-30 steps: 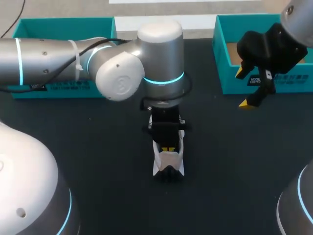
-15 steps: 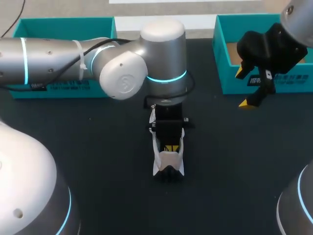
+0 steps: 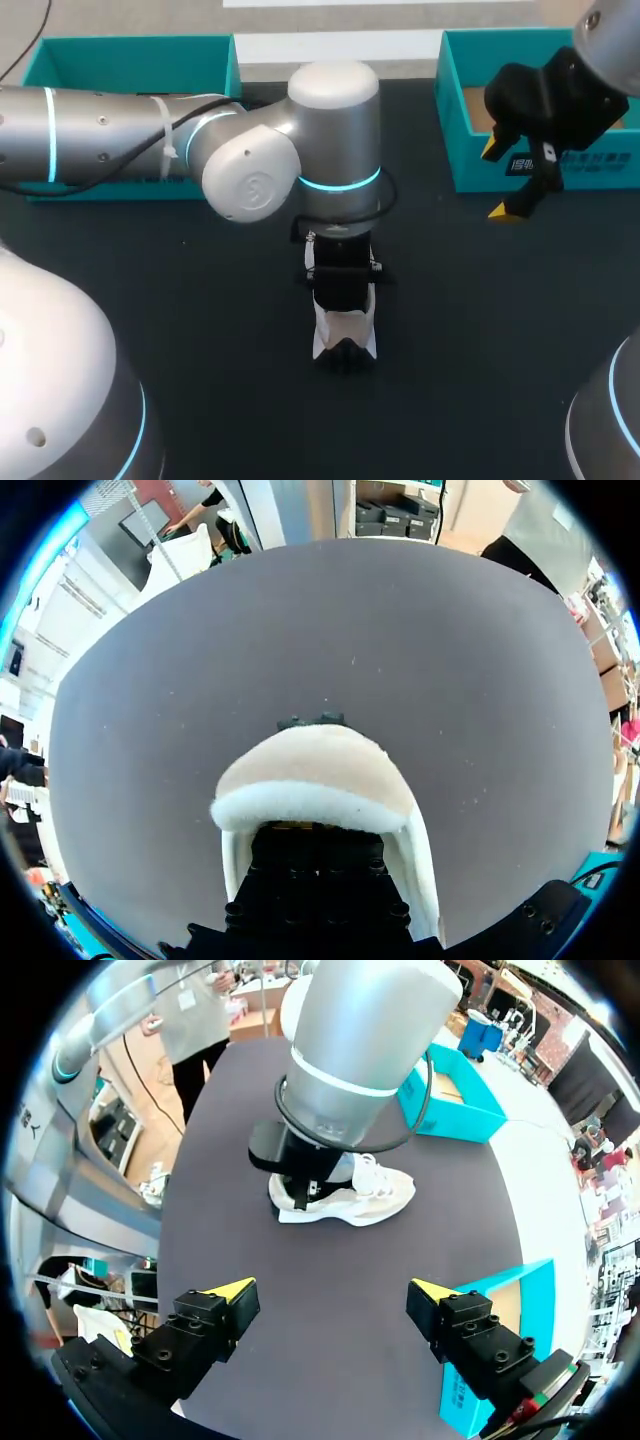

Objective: Take the shoe out of the shoebox, open the shoe tongue, remove and reinsert the insole, then place the shoe into the shoebox

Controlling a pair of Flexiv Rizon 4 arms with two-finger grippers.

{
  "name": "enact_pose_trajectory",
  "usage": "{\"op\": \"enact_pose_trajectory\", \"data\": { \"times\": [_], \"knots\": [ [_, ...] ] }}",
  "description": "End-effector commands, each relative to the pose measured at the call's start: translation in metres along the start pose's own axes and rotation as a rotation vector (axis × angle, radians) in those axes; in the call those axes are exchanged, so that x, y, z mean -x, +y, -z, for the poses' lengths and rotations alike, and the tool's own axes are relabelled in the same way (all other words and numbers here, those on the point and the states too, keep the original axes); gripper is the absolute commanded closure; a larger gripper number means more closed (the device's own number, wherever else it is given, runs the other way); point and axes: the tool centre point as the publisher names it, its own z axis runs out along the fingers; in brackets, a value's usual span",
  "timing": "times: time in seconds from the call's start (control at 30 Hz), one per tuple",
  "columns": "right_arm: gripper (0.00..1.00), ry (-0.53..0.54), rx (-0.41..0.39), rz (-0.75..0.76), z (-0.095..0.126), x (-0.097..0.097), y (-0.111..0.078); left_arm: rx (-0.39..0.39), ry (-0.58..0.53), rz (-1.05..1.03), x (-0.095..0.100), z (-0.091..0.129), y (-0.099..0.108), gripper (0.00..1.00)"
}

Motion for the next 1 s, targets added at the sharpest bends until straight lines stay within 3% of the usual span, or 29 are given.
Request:
{"op": "enact_pose_trajectory", "data": {
  "times": [0.03, 0.2, 0.4, 0.6, 0.73, 0.9, 1.0],
  "knots": [
    [0.0, 0.003, -0.005, -0.001, -0.002, 0.002, 0.002, -0.001, 0.023, 0.011, 0.008, -0.013, 0.009, 1.0],
    [0.0, 0.003, -0.005, -0.001, -0.002, 0.002, 0.002, 0.016, 0.03, 0.021, 0.001, -0.009, 0.011, 1.0],
    [0.0, 0.003, -0.005, -0.001, -0.002, 0.002, 0.002, 0.087, -0.013, 0.018, -0.009, 0.024, 0.012, 1.0],
    [0.0, 0.003, -0.005, -0.001, -0.002, 0.002, 0.002, 0.212, -0.038, 0.011, -0.01, 0.049, 0.021, 1.0],
    [0.0, 0.003, -0.005, -0.001, -0.002, 0.002, 0.002, 0.284, -0.048, 0.01, -0.007, 0.056, 0.03, 1.0],
    [0.0, 0.003, -0.005, -0.001, -0.002, 0.002, 0.002, 0.431, -0.043, 0.023, -0.006, 0.062, 0.041, 1.0],
    [0.0, 0.003, -0.005, -0.001, -0.002, 0.002, 0.002, 0.464, -0.038, 0.028, -0.005, 0.062, 0.049, 1.0]
  ]
}}
